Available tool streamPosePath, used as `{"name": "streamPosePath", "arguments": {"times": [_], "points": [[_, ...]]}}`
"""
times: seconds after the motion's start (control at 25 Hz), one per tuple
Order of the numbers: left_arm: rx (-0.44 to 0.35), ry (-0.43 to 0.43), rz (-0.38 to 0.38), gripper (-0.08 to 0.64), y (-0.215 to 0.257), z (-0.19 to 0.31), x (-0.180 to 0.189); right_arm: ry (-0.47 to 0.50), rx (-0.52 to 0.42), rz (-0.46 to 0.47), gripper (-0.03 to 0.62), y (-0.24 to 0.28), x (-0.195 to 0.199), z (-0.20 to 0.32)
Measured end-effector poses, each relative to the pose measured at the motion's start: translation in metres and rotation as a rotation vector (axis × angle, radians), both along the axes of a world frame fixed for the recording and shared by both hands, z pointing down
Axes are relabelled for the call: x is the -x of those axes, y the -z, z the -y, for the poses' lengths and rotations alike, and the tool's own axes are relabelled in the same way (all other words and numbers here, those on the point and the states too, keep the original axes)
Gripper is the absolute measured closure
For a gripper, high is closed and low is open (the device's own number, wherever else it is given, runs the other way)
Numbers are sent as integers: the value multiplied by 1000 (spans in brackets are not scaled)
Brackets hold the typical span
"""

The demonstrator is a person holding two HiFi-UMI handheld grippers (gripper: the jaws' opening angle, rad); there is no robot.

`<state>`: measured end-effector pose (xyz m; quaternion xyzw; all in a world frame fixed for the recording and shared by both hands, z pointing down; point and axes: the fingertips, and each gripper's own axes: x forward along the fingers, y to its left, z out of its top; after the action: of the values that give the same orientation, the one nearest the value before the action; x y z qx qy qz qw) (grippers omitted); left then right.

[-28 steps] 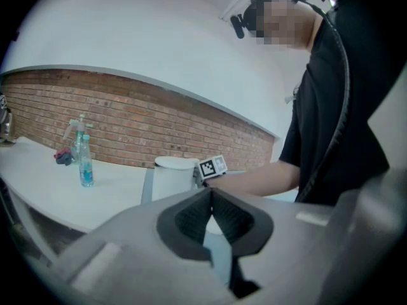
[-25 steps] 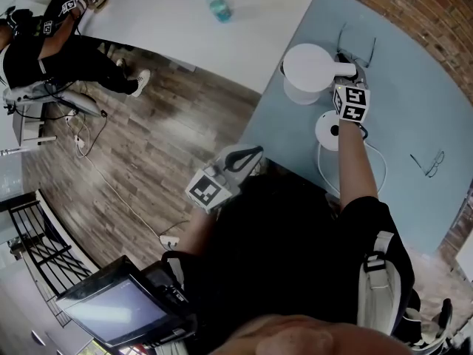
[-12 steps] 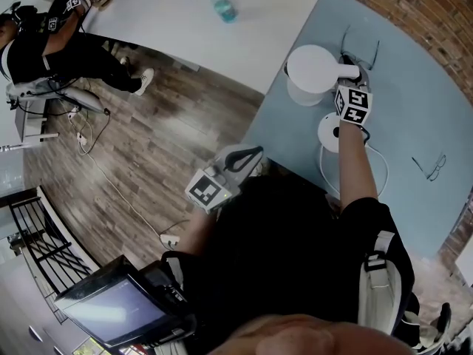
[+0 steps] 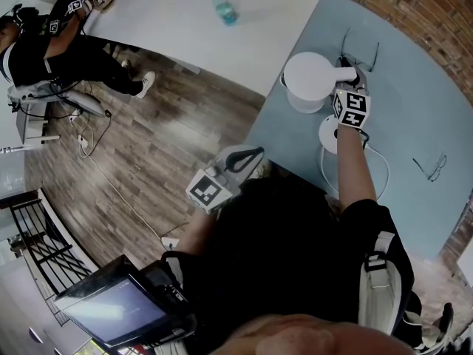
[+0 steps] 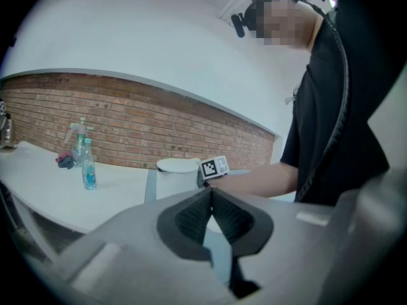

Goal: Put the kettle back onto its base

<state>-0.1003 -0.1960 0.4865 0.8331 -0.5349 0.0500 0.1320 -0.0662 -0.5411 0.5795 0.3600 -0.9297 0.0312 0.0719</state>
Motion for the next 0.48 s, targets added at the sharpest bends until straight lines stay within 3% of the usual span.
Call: {"name": "streamPosePath", "arguments": {"times": [0.2,0.48], "points": [[20,-11,-14,558,3,1,-2,0,12,41,557,8,-1,-3],[-25,-46,-5,558,5,2,-4,-17,3,72,549,29,-11,-5]]}}
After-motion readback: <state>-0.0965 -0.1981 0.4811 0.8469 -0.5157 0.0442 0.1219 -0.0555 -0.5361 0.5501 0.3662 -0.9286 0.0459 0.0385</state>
